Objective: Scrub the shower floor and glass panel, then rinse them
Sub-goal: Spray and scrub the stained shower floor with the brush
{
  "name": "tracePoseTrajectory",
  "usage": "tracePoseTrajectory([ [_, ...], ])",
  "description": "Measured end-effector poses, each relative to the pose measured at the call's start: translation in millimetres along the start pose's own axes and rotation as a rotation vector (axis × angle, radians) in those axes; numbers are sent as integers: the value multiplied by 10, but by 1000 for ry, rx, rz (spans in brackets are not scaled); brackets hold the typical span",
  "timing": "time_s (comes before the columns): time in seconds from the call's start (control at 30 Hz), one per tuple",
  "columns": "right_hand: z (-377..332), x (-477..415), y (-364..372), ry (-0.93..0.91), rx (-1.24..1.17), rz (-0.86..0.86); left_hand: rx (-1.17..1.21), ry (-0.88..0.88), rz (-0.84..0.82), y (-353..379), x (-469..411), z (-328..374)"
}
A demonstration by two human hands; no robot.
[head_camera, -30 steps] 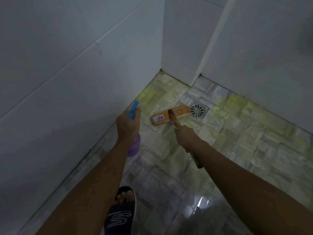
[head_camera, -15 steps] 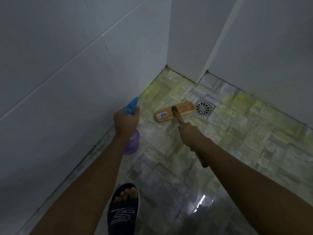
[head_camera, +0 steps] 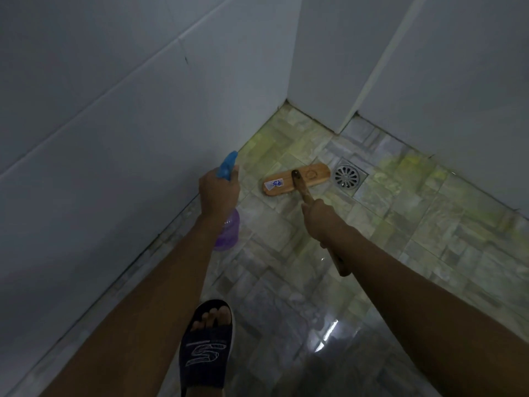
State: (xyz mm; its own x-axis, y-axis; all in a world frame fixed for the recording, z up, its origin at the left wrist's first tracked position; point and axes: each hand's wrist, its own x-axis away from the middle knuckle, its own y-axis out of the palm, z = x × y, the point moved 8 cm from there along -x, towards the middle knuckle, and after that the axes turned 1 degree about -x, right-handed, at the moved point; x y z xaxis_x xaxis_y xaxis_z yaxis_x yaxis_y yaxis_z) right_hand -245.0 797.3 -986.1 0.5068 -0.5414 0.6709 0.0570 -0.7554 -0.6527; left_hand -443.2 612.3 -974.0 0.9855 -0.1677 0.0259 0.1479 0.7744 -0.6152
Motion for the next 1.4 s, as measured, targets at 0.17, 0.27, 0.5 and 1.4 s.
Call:
tracePoseTrajectory([
  [0.17,-3,-9,-17,-25,44,-20,60,-54,-129,117,-27,38],
  [0.27,-44,46,-26,-98,215,-65,64,-8,-24,-42,-42,61],
  [0.5,-402,138,-240,-123,169,-116,70,136,186,-364,-247,-80],
  [1.4,-501,-576,-224,-270,375,-21,174,102,283,-470,-213,-69],
])
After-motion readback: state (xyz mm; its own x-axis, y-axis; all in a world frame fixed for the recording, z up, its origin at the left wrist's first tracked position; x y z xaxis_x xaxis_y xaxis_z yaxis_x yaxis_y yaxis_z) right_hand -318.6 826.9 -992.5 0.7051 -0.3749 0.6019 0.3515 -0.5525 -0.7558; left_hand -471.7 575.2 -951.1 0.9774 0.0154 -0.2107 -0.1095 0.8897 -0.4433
